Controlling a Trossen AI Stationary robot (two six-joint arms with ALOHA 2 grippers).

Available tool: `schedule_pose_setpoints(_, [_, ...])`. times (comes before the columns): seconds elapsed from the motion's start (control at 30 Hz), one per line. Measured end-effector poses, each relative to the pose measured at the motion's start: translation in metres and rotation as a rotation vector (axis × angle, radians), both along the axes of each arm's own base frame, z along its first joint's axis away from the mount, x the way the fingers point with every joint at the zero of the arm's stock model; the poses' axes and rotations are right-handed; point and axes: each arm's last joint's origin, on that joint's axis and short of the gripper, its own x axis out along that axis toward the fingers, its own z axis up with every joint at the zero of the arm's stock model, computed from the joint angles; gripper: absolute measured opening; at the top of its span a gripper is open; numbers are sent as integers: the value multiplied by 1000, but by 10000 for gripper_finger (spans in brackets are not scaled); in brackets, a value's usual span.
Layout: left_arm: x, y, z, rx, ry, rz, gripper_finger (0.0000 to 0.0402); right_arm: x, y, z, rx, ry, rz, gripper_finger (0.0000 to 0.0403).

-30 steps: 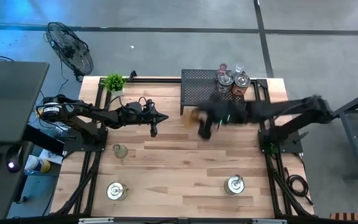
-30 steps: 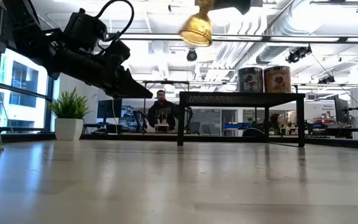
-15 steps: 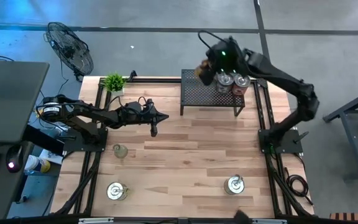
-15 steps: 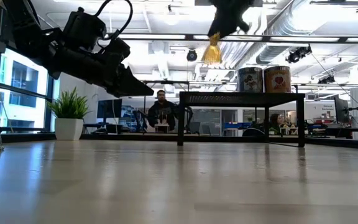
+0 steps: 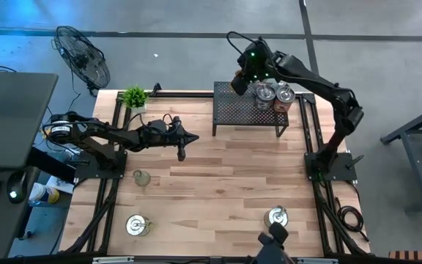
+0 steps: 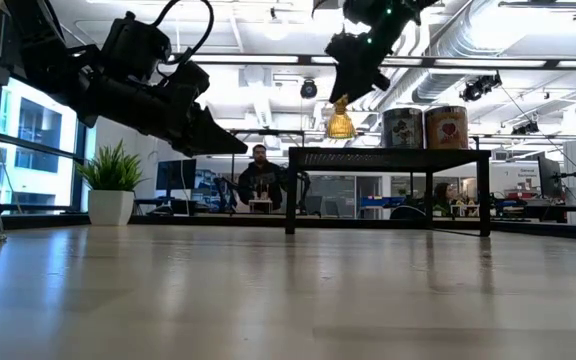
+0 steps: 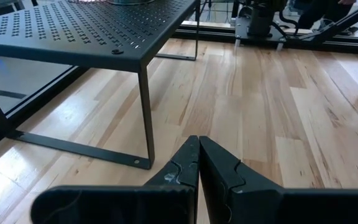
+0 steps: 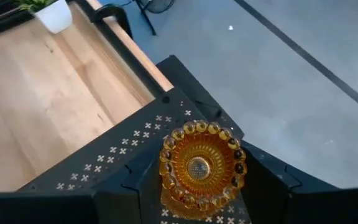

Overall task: Pick & Place candle stick holders
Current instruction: Put the orange candle holder on the shelf aligned with the purple candle holder

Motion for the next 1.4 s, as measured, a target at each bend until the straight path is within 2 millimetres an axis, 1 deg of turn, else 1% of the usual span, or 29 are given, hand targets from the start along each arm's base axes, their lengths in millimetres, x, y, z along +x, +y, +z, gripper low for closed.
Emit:
schedule_pose_setpoints(0.17, [0, 0, 0, 0, 0, 0, 5, -6, -15, -9, 22, 24, -40, 172])
schedule_pose_setpoints(0.3, [0, 0, 0, 0, 0, 0, 5, -9, -22, -15, 44, 41, -58, 165])
schedule_pose_setpoints(0.5, [0, 0, 0, 0, -1, 0, 5, -9, -22, -15, 52, 40, -63, 169])
schedule_pose_setpoints(0.6, [0, 0, 0, 0, -1, 0, 5, -7, -24, -20, 74, 48, -73, 171])
schedule_pose_setpoints(0.73, [0, 0, 0, 0, -1, 0, 5, -4, -27, -29, 91, 71, -75, 165])
schedule_pose_setpoints(0.87, [0, 0, 0, 0, -1, 0, 5, -3, -28, -28, 79, 66, -78, 169])
schedule_pose_setpoints(0.97, [0, 0, 0, 0, -2, 0, 5, -7, -30, -30, 95, 82, -90, 173])
schedule_pose_setpoints(1.2, [0, 0, 0, 0, -2, 0, 5, -10, -32, -30, 102, 84, -100, 166])
schedule_pose_setpoints(1.4, [0, 0, 0, 0, -2, 0, 5, -10, -31, -31, 111, 90, -103, 181])
